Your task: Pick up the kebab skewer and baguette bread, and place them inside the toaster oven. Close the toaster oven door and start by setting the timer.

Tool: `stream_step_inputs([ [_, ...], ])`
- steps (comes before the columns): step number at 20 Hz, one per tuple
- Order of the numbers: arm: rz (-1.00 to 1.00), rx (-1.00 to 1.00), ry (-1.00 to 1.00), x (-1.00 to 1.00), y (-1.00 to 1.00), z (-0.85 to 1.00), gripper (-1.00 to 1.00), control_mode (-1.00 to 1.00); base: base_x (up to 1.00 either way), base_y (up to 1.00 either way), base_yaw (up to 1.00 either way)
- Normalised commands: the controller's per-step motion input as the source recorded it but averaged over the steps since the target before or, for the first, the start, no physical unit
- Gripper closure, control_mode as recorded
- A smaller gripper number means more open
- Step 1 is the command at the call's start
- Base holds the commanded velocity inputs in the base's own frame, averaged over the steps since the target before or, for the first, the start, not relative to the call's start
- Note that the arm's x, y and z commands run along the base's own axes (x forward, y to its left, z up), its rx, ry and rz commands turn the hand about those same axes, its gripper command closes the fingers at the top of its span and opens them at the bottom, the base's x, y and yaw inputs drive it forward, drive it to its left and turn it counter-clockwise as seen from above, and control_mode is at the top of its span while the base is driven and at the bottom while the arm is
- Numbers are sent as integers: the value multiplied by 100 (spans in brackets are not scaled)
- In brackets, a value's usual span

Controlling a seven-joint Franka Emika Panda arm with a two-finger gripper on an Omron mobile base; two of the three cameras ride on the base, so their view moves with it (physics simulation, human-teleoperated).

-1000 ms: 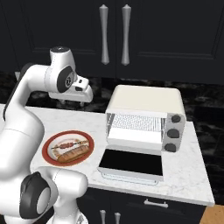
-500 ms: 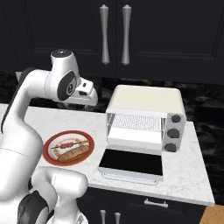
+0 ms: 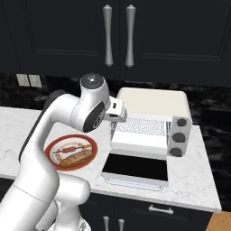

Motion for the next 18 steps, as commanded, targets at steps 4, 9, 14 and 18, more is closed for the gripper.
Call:
stream_step_inputs([
  [4, 0, 4, -23, 2, -78, -25, -100, -100, 0, 0, 0],
  [9, 0, 4, -26, 25, -66, -25, -100, -100, 0, 0, 0],
  [14, 0, 4, -23, 25, -65, -38, -100, -100, 0, 0, 0],
  [18, 1, 0, -19, 34, -44, -34, -100, -100, 0, 0, 0],
])
